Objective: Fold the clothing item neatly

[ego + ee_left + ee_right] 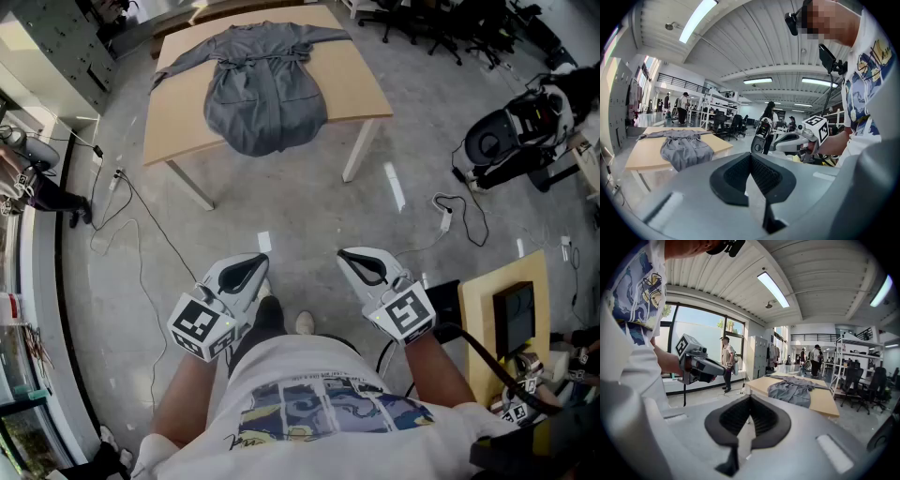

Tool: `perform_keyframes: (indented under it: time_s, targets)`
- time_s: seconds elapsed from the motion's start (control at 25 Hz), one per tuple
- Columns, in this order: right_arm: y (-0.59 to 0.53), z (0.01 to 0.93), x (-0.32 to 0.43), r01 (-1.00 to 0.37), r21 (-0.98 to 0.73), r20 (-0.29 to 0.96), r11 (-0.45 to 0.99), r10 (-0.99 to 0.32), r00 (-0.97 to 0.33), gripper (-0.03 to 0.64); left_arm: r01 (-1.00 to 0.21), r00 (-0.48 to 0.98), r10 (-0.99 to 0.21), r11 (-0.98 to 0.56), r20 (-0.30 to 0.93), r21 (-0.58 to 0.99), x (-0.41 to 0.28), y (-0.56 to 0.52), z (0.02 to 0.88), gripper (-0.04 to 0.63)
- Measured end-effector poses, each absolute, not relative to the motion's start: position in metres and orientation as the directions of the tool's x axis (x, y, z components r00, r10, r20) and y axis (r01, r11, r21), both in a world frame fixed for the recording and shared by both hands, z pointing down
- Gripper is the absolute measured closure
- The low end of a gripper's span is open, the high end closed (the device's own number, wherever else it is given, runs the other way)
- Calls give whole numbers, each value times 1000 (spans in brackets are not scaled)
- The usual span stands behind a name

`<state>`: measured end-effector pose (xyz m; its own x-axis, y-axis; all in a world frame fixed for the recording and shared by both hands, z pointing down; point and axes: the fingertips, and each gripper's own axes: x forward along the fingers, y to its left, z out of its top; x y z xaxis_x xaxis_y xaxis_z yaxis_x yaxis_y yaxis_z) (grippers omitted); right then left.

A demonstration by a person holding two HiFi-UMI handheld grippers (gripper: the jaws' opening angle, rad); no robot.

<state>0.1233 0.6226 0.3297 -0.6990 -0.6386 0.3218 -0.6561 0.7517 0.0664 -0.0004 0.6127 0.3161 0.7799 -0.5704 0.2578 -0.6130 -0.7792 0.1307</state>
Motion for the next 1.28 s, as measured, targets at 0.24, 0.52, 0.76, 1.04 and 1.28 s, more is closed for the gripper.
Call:
perform_keyframes:
  time_s: [0.24, 0.52, 0.76, 1.04, 1.28]
  targets:
    - [621, 327, 118, -641, 78, 319, 763, -628, -709, 615, -632, 768, -586, -758, 259, 159, -9, 612, 319, 594]
    - [616, 328, 114, -633, 70, 322, 771, -618, -717, 614, -637, 767, -595, -752, 241, 170, -16, 610, 314, 594]
    - [606, 336, 104, -629, 44, 335, 776, -605, -723, 614, -645, 761, -599, -740, 248, 190, -29, 602, 323, 594]
    - [569, 339, 79, -617, 29, 366, 786, -583, -725, 614, -661, 750, -626, -712, 213, 237, -63, 565, 321, 594]
    - [522, 331, 45, -614, 38, 387, 788, -578, -718, 614, -655, 754, -612, -724, 239, 214, -91, 520, 320, 594]
